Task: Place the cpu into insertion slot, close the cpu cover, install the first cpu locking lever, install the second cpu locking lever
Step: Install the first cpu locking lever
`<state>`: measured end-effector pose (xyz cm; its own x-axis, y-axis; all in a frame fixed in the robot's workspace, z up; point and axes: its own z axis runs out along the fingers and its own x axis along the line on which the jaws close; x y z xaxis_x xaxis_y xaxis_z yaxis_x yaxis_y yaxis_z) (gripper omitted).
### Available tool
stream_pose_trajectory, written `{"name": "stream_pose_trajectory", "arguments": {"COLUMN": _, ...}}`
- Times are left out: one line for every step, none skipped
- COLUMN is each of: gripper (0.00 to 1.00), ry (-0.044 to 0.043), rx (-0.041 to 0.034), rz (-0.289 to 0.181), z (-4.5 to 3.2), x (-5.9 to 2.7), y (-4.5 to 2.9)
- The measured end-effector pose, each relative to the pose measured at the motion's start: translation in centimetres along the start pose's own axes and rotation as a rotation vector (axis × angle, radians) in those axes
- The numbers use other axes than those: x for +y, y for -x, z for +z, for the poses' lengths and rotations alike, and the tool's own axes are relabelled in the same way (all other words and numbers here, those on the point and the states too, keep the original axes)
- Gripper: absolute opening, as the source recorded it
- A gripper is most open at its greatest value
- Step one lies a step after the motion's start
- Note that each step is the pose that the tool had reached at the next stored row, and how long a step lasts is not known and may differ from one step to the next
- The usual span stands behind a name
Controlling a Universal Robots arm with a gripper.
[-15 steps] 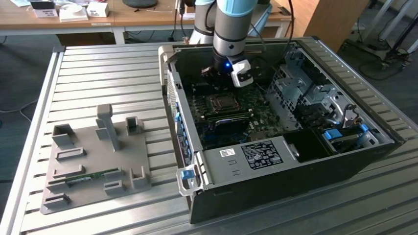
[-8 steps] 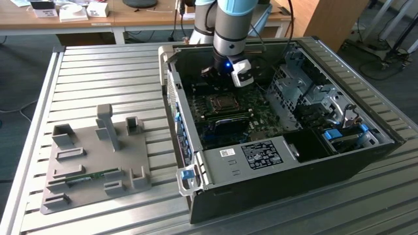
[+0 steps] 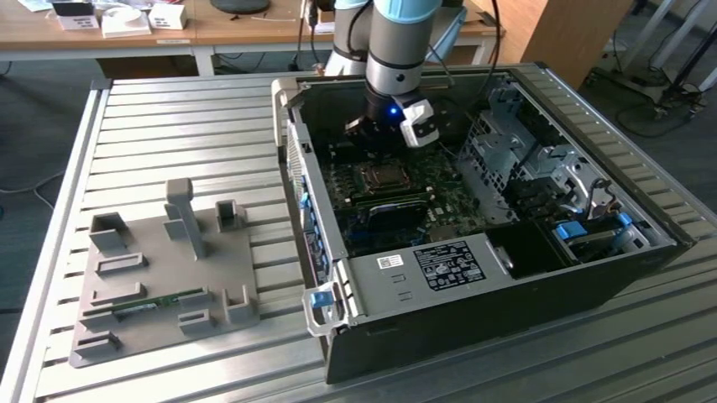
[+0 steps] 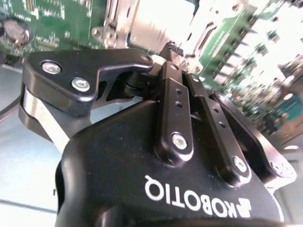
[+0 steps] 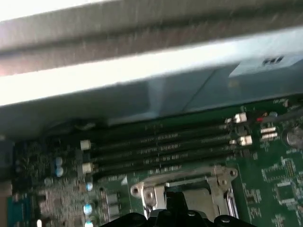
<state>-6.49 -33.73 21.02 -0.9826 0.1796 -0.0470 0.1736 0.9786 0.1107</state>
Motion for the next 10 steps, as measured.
{"name": "stream_pose_trajectory", "arguments": {"gripper": 0.11, "ry": -0.0007, "rx": 0.0002, "rz": -0.003, "z": 0.00, "x": 0.00, "y": 0.00}}
{"name": "stream_pose_trajectory", "arguments": {"gripper": 0.11, "ry": -0.0007, "rx": 0.0003, "rz": -0.004, "z": 0.00, "x": 0.00, "y": 0.00}}
{"name": "stream_pose_trajectory", "arguments": {"gripper": 0.11, "ry": -0.0007, "rx": 0.0007, "rz": -0.007, "z": 0.00, "x": 0.00, "y": 0.02}}
{"name": "stream_pose_trajectory", "arguments": {"gripper": 0.11, "ry": -0.0005, "rx": 0.0012, "rz": -0.012, "z": 0.00, "x": 0.01, "y": 0.08}}
{"name": "stream_pose_trajectory", "arguments": {"gripper": 0.11, "ry": -0.0002, "rx": 0.0018, "rz": -0.017, "z": 0.02, "x": 0.04, "y": 0.23}}
{"name": "stream_pose_trajectory", "arguments": {"gripper": 0.11, "ry": 0.0001, "rx": 0.0024, "rz": -0.023, "z": 0.03, "x": 0.08, "y": 0.41}}
{"name": "stream_pose_trajectory", "arguments": {"gripper": 0.11, "ry": 0.0004, "rx": 0.0031, "rz": -0.028, "z": 0.04, "x": 0.11, "y": 0.61}}
{"name": "stream_pose_trajectory", "arguments": {"gripper": 0.11, "ry": 0.0007, "rx": 0.0037, "rz": -0.034, "z": 0.06, "x": 0.15, "y": 0.84}}
{"name": "stream_pose_trajectory", "arguments": {"gripper": 0.11, "ry": 0.0009, "rx": 0.0042, "rz": -0.039, "z": 0.07, "x": 0.19, "y": 1.05}}
{"name": "stream_pose_trajectory", "arguments": {"gripper": 0.11, "ry": 0.0012, "rx": 0.0049, "rz": -0.045, "z": 0.09, "x": 0.21, "y": 1.20}}
